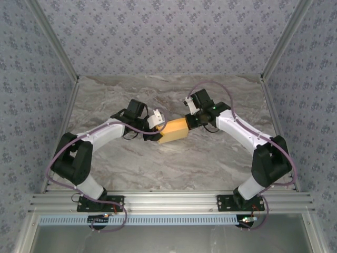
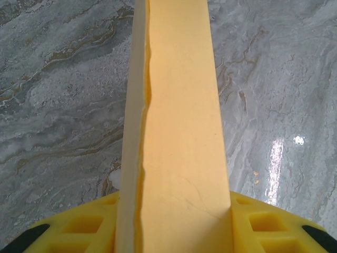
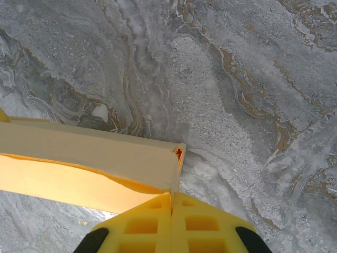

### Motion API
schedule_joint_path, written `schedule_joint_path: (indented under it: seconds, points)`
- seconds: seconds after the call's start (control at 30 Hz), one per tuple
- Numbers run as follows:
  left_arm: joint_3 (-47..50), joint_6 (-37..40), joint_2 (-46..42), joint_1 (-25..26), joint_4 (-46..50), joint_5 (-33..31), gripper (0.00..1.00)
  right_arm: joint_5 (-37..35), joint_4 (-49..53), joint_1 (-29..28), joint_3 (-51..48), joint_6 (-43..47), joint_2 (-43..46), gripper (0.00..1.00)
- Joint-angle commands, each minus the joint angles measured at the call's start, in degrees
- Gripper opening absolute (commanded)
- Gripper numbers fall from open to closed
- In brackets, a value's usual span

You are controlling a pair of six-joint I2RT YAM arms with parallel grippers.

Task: Fold the paper box

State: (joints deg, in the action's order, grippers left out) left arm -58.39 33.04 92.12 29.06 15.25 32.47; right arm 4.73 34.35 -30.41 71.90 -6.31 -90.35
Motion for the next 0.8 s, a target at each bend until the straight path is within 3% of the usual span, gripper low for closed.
schedule_joint_path:
  seconds: [0.0,0.77]
  points:
    - [-0.5,-0.2,1.2,0.1,1.3,-3.8,0.36,1.2,1.8,-0.7,3.2,-1.8,-0.6,0.02]
    - [-1.3,-0.4,3.1,0.5,2.1,-5.6,0.35,0.9,0.6,-0.4,2.2,-4.4,-2.7,0.03]
